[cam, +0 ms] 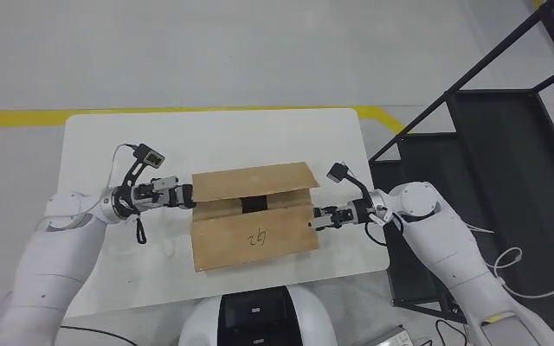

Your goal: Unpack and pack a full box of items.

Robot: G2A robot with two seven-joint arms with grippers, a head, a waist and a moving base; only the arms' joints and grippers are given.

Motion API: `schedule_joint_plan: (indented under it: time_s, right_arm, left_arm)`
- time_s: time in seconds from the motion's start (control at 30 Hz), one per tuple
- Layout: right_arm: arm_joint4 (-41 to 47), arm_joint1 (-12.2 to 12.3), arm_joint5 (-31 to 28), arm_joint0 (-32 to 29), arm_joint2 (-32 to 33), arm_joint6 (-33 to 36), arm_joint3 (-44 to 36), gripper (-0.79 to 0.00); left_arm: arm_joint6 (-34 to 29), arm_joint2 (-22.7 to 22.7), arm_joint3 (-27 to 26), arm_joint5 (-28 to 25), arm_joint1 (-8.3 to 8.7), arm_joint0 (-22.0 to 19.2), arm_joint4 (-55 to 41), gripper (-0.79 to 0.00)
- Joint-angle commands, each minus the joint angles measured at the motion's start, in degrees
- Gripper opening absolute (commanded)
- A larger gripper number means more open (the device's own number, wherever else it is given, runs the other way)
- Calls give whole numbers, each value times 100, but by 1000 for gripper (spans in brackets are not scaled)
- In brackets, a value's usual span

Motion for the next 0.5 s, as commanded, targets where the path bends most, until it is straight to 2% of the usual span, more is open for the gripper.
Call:
schedule_joint_plan:
  time_s: [0.0,0.23,0.47]
  right_arm:
    - [140,18,21,-6,-37,21,-54,0]
    - [533,118,91,-47,-147,92,-270,0]
    - [982,271,272,-136,-219,274,-672,0]
  left_arm:
    - [-86,-5,32,88,-24,-25,-212,0]
    - [-164,87,437,167,-174,-270,-850,0]
    - [53,433,938,282,-384,-735,-1010,0]
